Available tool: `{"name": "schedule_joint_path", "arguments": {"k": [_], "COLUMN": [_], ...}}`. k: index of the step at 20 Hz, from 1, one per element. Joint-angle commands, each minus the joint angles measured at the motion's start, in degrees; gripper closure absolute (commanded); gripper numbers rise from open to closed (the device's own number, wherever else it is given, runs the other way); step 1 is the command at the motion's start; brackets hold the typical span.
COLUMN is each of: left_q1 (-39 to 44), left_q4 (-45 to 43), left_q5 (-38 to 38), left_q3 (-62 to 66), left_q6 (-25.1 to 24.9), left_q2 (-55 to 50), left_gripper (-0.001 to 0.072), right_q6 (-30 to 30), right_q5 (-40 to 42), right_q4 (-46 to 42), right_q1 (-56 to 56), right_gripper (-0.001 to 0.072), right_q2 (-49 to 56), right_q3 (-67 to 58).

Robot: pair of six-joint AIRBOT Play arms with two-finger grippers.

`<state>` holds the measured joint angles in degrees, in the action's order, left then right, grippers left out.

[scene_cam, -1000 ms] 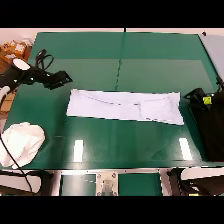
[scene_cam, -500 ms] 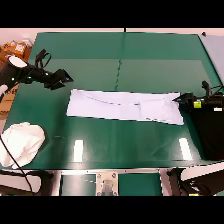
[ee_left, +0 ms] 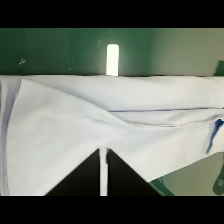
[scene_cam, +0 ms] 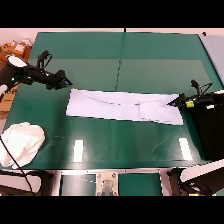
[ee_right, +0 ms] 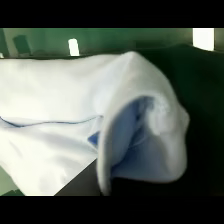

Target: Fold the shirts.

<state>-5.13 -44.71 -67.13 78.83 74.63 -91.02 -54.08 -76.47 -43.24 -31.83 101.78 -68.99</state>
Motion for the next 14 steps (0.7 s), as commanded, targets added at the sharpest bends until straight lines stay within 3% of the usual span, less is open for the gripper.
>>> {"name": "schedule_joint_path", "arguments": {"k": [1,5,9,11,14], "left_q1": [2.1,17.3,35.3,40.4,43.7], "left_q4": [3.9,3.6,4.0,7.9,12.2], "left_q5": [1.0,11.0,29.4,37.9,38.5], "left_q3": [0.0,0.0,0.1,0.2,4.2], "left_q6": [-3.1,-3.4,-3.3,-3.1,-3.1], "left_q2": [-0.1,-3.1,-10.1,-12.6,-17.4], "left_gripper": [0.0687,0.0687,0.0687,0.0686,0.0686], "right_q6": [-1.0,-6.3,-14.9,-18.3,-22.9], "right_q5": [-2.3,-8.7,-15.8,-17.9,-18.3], "right_q4": [1.3,1.3,1.3,1.3,1.5], "right_q1": [0.3,1.2,6.1,9.8,16.3], "right_gripper": [0.0691,0.0691,0.0690,0.0690,0.0690], "right_q2": [-3.1,-11.0,-18.7,-21.5,-23.3], "right_q3": [-1.0,-5.5,-11.3,-14.5,-20.9]}}
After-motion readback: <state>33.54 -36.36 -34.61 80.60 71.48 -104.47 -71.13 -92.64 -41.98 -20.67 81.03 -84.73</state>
